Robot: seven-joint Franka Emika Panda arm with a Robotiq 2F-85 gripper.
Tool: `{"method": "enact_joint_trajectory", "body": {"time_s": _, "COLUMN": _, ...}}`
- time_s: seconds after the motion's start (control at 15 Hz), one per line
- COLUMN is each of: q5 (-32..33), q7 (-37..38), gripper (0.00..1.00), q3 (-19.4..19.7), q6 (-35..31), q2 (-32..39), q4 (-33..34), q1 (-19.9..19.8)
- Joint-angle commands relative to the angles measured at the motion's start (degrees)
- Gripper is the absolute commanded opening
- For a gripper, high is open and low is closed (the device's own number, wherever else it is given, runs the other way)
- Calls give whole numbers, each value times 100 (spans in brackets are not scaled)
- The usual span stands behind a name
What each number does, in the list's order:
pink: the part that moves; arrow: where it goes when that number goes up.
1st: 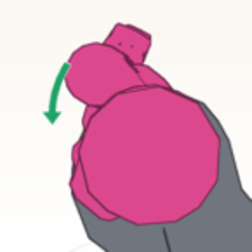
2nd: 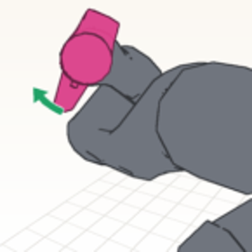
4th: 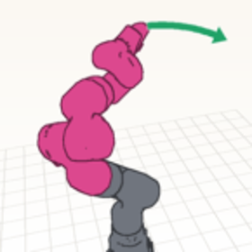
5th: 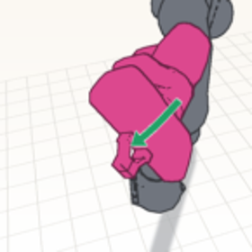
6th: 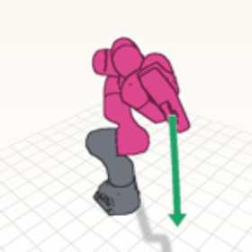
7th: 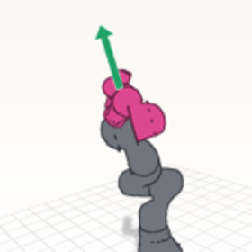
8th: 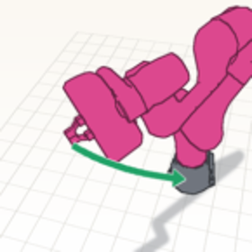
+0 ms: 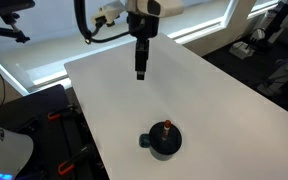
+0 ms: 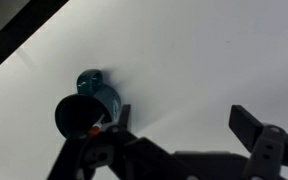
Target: Remove the marker from the cup
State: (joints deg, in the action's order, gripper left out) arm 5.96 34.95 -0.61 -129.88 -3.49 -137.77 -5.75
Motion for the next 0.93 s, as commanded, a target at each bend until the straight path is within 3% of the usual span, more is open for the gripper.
{"method": "enact_joint_trajectory", "body": {"time_s": 0.0, "q5": 220, "q7": 479, "gripper": 100, "q3": 214, "q6": -25, "q2": 390, "q4": 302, "q1": -20}}
{"method": "enact_joint_trajectory", "body": {"time_s": 0.87, "q5": 128, "q7": 1395, "gripper": 100, "q3": 955, "q6": 193, "q2": 1078, "q4": 846, "q1": -23}}
